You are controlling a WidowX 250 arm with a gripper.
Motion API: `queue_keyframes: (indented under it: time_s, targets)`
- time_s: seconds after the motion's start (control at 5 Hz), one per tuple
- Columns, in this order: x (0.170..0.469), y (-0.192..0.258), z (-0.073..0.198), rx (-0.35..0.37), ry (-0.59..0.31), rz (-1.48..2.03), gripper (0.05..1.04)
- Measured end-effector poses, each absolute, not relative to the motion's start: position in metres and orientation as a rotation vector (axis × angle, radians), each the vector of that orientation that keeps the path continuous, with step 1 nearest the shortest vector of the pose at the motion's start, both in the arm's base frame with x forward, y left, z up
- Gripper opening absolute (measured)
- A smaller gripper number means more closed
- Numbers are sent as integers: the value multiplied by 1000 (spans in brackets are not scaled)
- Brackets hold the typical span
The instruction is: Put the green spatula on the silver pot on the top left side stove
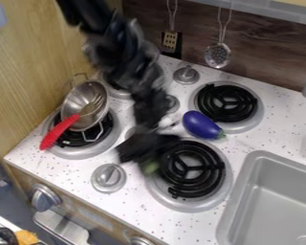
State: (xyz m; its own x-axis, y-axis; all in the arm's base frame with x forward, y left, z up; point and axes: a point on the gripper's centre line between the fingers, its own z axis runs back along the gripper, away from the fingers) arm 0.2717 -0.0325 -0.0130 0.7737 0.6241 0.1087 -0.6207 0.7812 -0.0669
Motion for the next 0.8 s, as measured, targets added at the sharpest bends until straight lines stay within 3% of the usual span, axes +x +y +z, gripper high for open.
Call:
queue_keyframes:
  time_s: [0.2, 0.6, 0.8]
  targets:
    - [268, -28, -6, 22, -124, 663, 424]
    - [282, -17, 7, 32, -201, 671, 424]
    - [303, 2, 18, 51, -288, 653, 424]
